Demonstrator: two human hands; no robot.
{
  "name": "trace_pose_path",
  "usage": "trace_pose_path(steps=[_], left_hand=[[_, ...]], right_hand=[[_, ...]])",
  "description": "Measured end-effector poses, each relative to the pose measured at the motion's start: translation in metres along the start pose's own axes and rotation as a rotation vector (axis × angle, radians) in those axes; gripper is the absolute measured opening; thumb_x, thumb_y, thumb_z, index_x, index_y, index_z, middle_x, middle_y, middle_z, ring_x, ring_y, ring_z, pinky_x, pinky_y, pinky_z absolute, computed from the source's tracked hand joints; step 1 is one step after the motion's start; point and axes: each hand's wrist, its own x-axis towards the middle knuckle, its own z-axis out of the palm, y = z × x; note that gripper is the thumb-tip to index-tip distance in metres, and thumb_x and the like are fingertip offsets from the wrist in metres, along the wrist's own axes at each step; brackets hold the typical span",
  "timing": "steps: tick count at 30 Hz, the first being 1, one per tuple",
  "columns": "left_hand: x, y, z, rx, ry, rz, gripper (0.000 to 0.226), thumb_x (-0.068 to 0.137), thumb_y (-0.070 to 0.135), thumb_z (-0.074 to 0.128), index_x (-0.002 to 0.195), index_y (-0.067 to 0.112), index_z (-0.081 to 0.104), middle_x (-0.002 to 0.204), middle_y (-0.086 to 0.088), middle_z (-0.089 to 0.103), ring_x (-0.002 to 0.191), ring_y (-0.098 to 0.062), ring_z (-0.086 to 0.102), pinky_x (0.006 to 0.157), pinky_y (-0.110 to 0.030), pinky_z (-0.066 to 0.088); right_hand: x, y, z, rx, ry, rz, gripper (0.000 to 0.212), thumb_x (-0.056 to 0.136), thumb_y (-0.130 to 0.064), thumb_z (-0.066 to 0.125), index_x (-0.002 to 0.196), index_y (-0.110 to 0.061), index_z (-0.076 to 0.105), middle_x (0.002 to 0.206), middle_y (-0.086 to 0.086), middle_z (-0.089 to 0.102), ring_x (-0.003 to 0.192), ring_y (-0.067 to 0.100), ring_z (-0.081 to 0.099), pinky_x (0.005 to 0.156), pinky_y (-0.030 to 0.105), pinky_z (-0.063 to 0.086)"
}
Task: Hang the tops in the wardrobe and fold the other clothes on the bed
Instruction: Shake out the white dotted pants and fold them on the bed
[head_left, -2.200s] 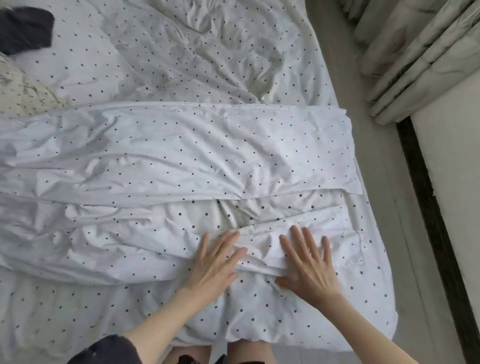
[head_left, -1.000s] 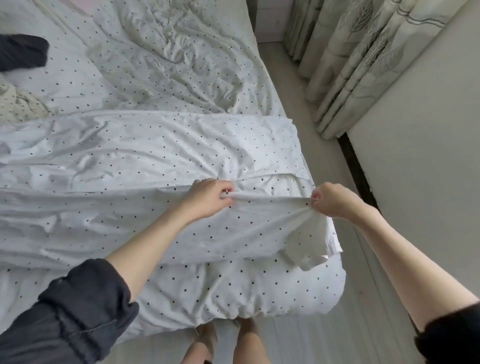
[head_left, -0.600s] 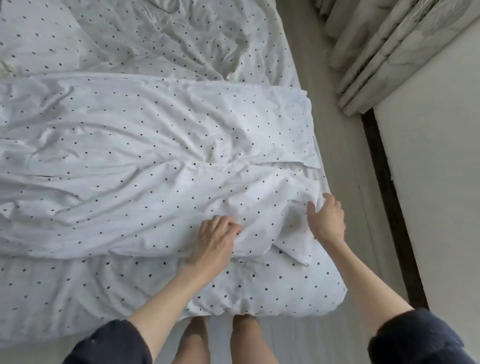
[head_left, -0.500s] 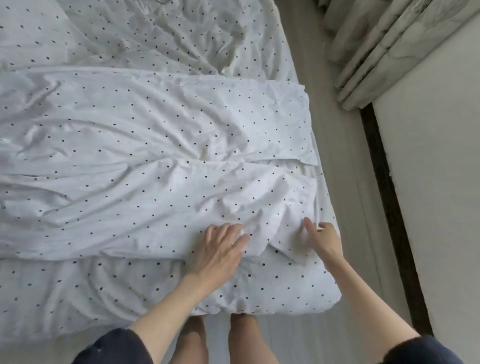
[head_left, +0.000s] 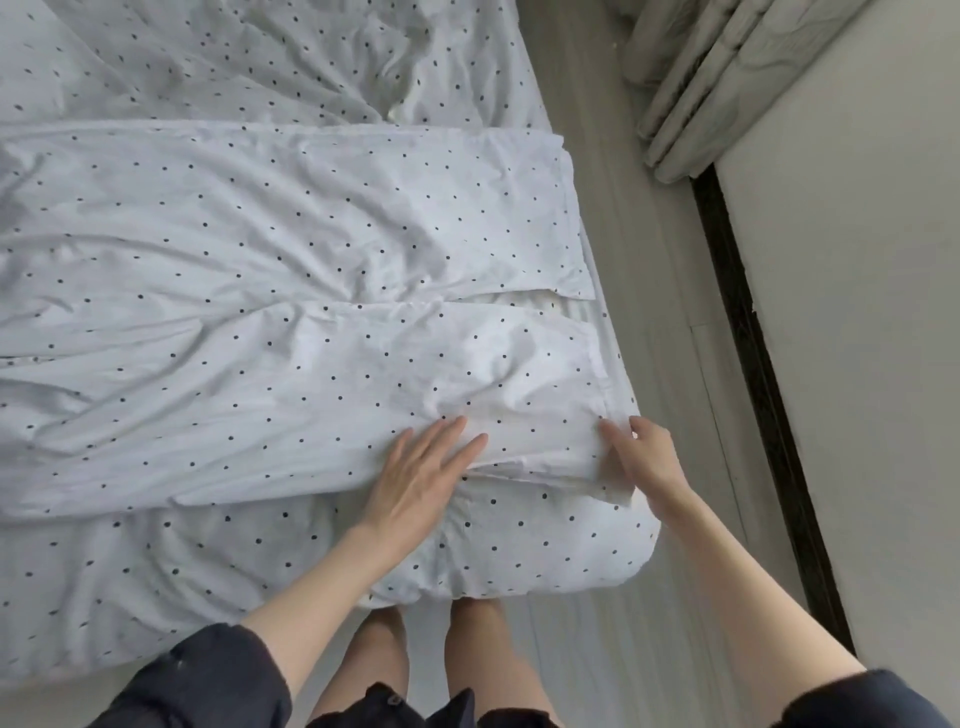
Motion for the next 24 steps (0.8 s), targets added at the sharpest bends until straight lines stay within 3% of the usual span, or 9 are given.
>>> trace_pose_path(steps=[5,7,9,11,14,16,19,21,24], left_hand=[[0.001,0.020,0.003,-0.002,-0.014,0.021,0.062,0.076,0.023,0.077,0.133,0.019,0.054,0.137,-0.011,0.052,0.124,-0.031,0.051,0.095,-0.060,0.042],[0.002,0.025,0.009,0.080,-0.166,0.017,0.072,0.086,0.026,0.063,0.147,0.030,0.024,0.154,-0.009,0.023,0.141,-0.033,0.022,0.108,-0.063,0.018],[0.000,0.025,0.016,0.108,-0.237,-0.014,0.085,0.089,0.014,0.053,0.147,0.036,-0.006,0.158,-0.007,-0.007,0.142,-0.033,-0.012,0.109,-0.062,-0.007],[-0.003,0.026,0.012,0.136,-0.174,-0.013,0.098,0.067,-0.001,0.068,0.147,0.033,0.022,0.156,-0.014,0.017,0.143,-0.037,0.011,0.107,-0.067,0.012],[-0.015,0.017,0.014,0.107,0.019,-0.012,0.083,0.039,-0.013,0.073,0.114,0.021,0.064,0.131,-0.014,0.051,0.121,-0.035,0.050,0.096,-0.060,0.040],[-0.027,0.006,0.016,0.096,0.138,-0.001,0.062,0.038,-0.014,0.073,0.091,0.016,0.065,0.112,-0.009,0.049,0.104,-0.028,0.047,0.090,-0.047,0.038],[-0.051,-0.012,0.017,0.107,0.124,-0.046,0.046,0.038,-0.010,0.078,0.075,0.015,0.068,0.087,-0.007,0.058,0.087,-0.022,0.040,0.076,-0.035,0.029],[-0.066,-0.021,0.017,0.120,0.105,-0.125,0.047,0.041,-0.008,0.079,0.080,0.015,0.070,0.082,-0.006,0.059,0.082,-0.022,0.039,0.071,-0.035,0.029],[-0.081,-0.033,0.013,0.131,0.101,-0.223,0.067,0.044,-0.008,0.078,0.107,0.017,0.070,0.095,-0.005,0.062,0.087,-0.023,0.047,0.072,-0.037,0.038]], right_hand=[[0.002,0.005,-0.020,-0.274,0.096,-0.137,0.036,0.091,-0.028,0.051,0.062,-0.012,0.038,0.060,0.001,0.049,0.060,0.021,0.044,0.049,0.030,0.028],[0.005,0.011,-0.019,-0.376,0.054,-0.089,0.030,0.092,-0.028,0.051,0.068,-0.012,0.046,0.069,0.004,0.054,0.070,0.026,0.050,0.053,0.030,0.033],[0.006,0.018,-0.016,-0.446,0.016,-0.024,0.018,0.093,-0.027,0.051,0.093,-0.011,0.057,0.088,0.008,0.060,0.084,0.029,0.054,0.064,0.032,0.041],[0.002,0.023,-0.009,-0.505,0.053,-0.032,0.031,0.094,-0.027,0.051,0.121,-0.010,0.050,0.112,0.012,0.059,0.101,0.030,0.055,0.078,0.037,0.045],[-0.013,0.018,0.011,-0.625,0.281,-0.295,0.037,0.092,-0.022,0.057,0.124,-0.006,0.049,0.121,0.015,0.052,0.111,0.035,0.049,0.087,0.046,0.042],[-0.028,0.009,0.033,-0.660,0.320,-0.596,0.023,0.085,-0.014,0.065,0.104,-0.001,0.060,0.101,0.018,0.059,0.093,0.038,0.055,0.073,0.046,0.044],[-0.057,0.006,0.073,-0.739,0.221,-0.978,0.020,0.067,-0.008,0.080,0.069,-0.004,0.060,0.068,0.010,0.056,0.060,0.031,0.054,0.051,0.035,0.044],[-0.069,0.011,0.092,-0.897,0.130,-1.068,0.026,0.057,-0.013,0.084,0.062,-0.009,0.058,0.063,0.005,0.053,0.054,0.026,0.051,0.048,0.030,0.042],[-0.070,0.021,0.103,-1.076,0.132,-0.967,0.032,0.049,-0.011,0.085,0.071,-0.013,0.063,0.069,0.003,0.057,0.057,0.023,0.054,0.054,0.032,0.045]])
